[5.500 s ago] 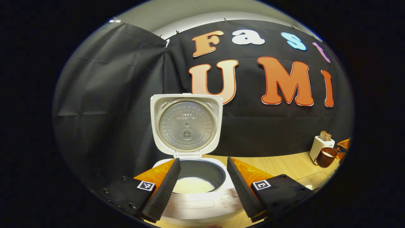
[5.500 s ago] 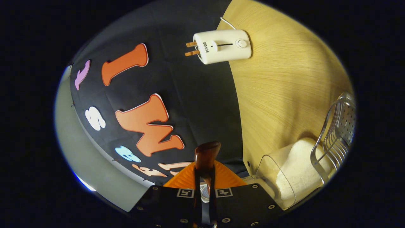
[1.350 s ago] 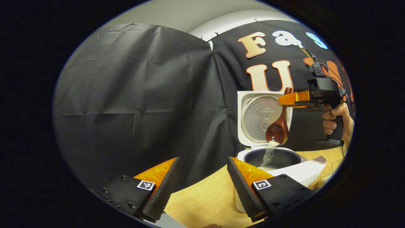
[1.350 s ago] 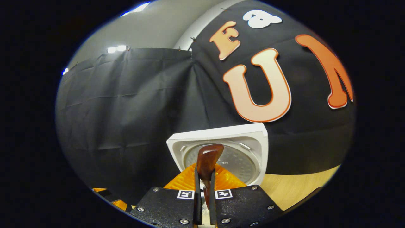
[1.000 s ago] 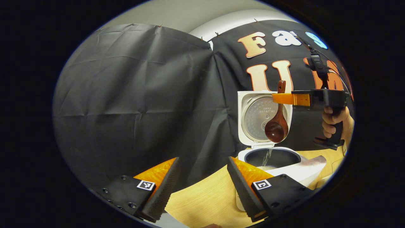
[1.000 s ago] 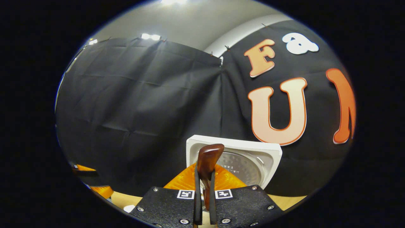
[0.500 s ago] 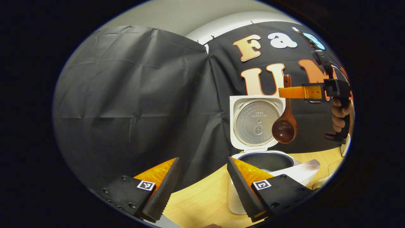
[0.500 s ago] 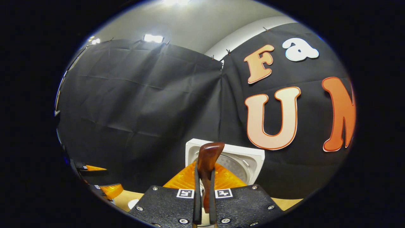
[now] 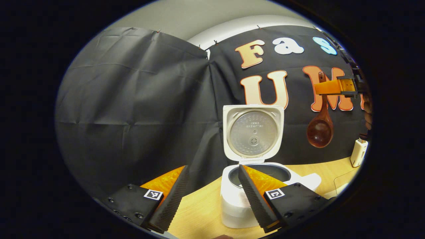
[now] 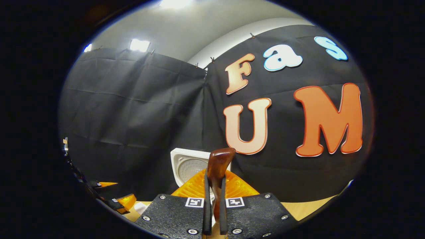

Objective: Close the left gripper, press the button to open the rice cooker; take a wooden spoon from the chopstick holder with the right hand, scoop a spoonful of rice and pour it into the rice cooker, then put the wooden spoon back into the chopstick holder.

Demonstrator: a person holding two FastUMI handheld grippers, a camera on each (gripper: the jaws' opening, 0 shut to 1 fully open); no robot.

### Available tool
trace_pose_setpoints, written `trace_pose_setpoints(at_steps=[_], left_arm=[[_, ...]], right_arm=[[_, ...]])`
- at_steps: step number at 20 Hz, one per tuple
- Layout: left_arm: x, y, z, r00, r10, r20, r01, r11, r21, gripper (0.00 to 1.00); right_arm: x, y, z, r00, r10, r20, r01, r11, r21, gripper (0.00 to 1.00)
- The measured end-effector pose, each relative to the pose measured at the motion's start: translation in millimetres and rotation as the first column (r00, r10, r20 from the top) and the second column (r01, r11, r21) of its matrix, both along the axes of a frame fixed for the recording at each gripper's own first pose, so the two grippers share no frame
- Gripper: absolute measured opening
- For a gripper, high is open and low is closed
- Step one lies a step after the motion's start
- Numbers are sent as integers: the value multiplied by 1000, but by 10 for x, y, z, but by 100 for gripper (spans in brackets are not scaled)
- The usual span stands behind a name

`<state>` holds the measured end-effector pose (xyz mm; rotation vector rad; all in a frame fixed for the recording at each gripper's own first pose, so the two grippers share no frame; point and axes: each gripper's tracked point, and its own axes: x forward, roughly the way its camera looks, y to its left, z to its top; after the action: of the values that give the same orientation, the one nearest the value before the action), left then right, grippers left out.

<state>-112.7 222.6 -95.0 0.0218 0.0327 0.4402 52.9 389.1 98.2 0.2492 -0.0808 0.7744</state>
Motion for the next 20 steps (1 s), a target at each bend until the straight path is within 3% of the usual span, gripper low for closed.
trace_pose_setpoints(at_steps=[3, 4, 5, 8, 10, 11, 16, 20], left_arm=[[75, -138, -27, 1000, -31, 2, 31, 999, -18, 96], [105, -178, -52, 999, -41, -7, 41, 999, -24, 94], [129, -209, -78, 999, -47, -21, 47, 999, -27, 96], [173, -367, -45, 997, -82, -12, 81, 996, -26, 96], [213, -419, -3, 996, -94, -2, 94, 995, -14, 96], [235, -450, 18, 995, -100, 4, 100, 995, -17, 96], [346, -614, 67, 992, -125, 21, 126, 992, -25, 94], [477, -744, 42, 990, -144, 9, 144, 989, -32, 96]], right_arm=[[-110, -486, 58, 996, -84, 0, 84, 996, 35, 10], [-126, -658, 41, 994, -109, -18, 109, 993, 42, 14], [-157, -797, 18, 991, -131, -30, 133, 990, 43, 10], [-247, -1285, 34, 977, -212, 1, 212, 976, 46, 10], [-261, -1592, -8, 960, -279, 6, 278, 960, 37, 14], [-281, -1722, -74, 952, -305, -4, 305, 952, 26, 10], [-279, -2464, -442, 895, -442, -63, 443, 896, -4, 10], [-329, -2841, -763, 856, -494, -154, 499, 867, -6, 9]])
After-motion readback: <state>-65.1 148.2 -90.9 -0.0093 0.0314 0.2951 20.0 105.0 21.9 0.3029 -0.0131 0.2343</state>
